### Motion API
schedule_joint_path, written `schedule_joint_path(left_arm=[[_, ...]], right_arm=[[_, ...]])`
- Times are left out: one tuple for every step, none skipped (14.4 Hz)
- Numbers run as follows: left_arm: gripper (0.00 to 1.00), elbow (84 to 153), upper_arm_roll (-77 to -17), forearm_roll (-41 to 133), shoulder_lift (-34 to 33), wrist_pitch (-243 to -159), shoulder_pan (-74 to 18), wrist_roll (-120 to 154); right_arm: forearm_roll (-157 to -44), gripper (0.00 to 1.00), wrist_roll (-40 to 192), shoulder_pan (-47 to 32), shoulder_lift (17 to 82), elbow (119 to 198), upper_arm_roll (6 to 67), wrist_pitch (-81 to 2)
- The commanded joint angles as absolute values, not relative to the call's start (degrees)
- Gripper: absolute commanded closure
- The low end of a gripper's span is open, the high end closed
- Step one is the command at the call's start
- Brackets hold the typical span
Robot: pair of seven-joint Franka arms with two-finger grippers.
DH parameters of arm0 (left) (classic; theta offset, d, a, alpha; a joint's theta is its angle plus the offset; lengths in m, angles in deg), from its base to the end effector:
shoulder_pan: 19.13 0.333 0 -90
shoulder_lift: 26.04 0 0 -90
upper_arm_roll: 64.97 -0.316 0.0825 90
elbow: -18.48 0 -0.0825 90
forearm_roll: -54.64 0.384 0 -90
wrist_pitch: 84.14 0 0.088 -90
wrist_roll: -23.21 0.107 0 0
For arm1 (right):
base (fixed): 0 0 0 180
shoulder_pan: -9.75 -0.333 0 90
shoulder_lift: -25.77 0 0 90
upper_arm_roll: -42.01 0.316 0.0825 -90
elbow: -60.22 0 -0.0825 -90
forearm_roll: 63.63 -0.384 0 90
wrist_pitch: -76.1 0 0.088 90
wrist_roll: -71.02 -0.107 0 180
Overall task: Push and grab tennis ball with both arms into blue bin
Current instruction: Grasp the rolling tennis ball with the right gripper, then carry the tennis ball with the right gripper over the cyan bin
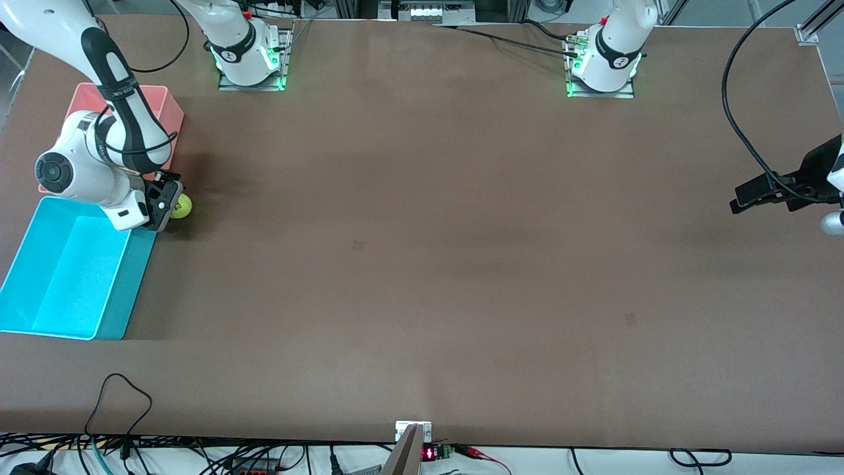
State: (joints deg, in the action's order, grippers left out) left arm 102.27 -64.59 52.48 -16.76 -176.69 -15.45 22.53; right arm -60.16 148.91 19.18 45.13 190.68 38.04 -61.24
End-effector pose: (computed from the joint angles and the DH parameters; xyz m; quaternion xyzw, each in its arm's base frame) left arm 0.6065 0.0314 0.5857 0.9992 0.0357 -0.0041 0.0195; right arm 0.4956 -0.1199 0.1903 -0.8268 -0.5512 0.0970 0.0569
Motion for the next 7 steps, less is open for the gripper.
schedule_joint_path(left_arm=[[0.0,103.2,-64.7,51.6,-17.7,-176.3,-15.3,24.1],[0.0,103.1,-64.7,51.6,-17.6,-176.5,-15.3,24.1],[0.0,103.1,-64.7,51.4,-17.6,-176.6,-15.3,24.1],[0.0,103.0,-64.7,51.4,-17.6,-176.7,-15.3,24.1],[0.0,103.0,-64.6,51.5,-17.5,-176.7,-15.4,24.1],[0.0,102.9,-64.6,51.5,-17.5,-176.7,-15.4,24.1],[0.0,102.9,-64.5,51.4,-17.5,-176.7,-15.3,24.1]], right_arm=[[-59.6,0.45,150.9,19.3,45.1,191.4,38.3,-63.0],[-59.6,0.57,150.9,19.2,45.1,191.3,38.3,-63.2],[-59.6,0.66,150.5,18.8,45.1,191.2,38.3,-63.7],[-59.7,0.72,150.0,18.5,45.1,191.2,38.3,-64.0],[-59.7,0.79,149.9,18.5,45.1,191.1,38.4,-64.2],[-59.7,0.88,149.2,18.5,45.1,191.0,38.4,-64.2],[-59.7,0.95,148.0,18.4,44.9,190.7,38.4,-64.1]])
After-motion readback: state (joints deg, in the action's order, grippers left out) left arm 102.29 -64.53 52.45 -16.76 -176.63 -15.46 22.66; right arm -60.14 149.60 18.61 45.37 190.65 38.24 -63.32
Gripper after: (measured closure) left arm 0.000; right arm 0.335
